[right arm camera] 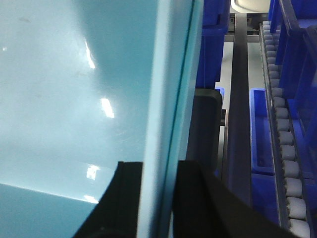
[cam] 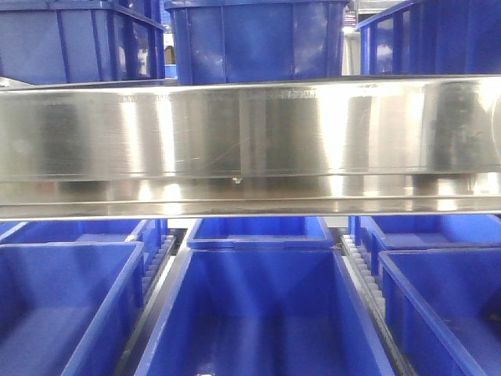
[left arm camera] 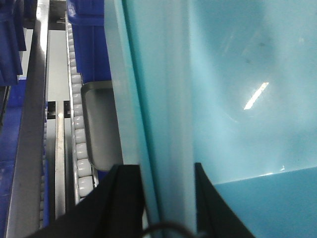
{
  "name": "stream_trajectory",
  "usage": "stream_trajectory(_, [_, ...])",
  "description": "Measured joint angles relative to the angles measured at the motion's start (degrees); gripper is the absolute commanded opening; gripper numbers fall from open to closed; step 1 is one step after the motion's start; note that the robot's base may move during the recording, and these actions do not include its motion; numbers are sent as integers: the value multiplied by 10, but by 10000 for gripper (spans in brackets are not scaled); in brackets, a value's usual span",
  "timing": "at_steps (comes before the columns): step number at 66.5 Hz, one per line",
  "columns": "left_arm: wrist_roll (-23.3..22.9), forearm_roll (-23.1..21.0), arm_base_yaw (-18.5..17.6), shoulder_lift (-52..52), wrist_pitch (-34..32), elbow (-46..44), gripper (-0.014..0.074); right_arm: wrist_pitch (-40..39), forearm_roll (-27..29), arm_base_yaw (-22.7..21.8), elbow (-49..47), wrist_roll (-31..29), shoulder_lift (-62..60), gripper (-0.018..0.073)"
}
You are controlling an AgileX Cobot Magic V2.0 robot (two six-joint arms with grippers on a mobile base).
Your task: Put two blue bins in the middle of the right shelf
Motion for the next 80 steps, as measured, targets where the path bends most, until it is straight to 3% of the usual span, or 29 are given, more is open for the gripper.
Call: stream_trajectory(80, [1,0,0,0,-4,0,-111,-8,0,0,0,0,1,-154])
